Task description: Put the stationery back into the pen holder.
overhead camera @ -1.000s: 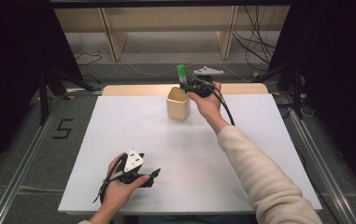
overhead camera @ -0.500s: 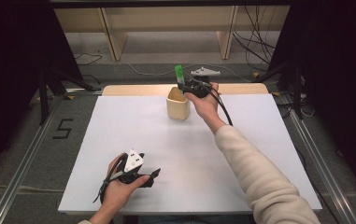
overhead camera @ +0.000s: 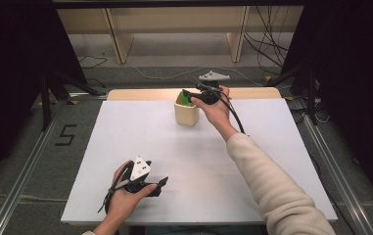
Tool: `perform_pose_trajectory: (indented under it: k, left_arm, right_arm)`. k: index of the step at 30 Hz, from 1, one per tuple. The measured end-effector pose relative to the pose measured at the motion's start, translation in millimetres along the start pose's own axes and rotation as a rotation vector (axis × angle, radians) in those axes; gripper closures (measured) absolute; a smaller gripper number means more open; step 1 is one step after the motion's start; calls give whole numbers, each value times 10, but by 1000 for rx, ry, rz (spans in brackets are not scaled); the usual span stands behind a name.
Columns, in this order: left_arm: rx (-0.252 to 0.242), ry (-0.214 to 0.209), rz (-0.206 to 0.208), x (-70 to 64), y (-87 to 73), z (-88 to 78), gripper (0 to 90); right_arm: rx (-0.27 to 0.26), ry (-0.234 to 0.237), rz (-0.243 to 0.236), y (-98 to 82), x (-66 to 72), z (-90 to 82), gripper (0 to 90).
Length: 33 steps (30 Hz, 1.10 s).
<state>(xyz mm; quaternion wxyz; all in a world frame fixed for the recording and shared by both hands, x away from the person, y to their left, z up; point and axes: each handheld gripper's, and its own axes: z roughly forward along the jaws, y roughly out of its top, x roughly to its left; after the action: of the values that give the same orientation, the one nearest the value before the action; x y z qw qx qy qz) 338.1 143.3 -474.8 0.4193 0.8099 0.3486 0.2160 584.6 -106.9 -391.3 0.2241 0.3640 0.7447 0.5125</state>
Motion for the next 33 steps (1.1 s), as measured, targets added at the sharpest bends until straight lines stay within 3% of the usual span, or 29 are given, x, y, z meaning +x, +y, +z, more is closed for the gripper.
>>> perform_pose_trajectory:
  k: [2, 5, 16, 33]
  left_arm:
    - [0, 1, 0, 0, 0, -2, 188]
    - [0, 2, 1, 0, 0, -3, 188]
    - [4, 5, -3, -4, -2, 4, 188]
    - [5, 8, -1, -12, -4, 9, 188]
  right_arm:
    - [24, -15, -28, -6, 5, -40, 173]
    - [18, -6, -13, -34, -21, -136, 160]
    - [72, 37, -43, -251, -58, -525, 157]
    - [91, 66, -65, -490, -60, -1024, 157]
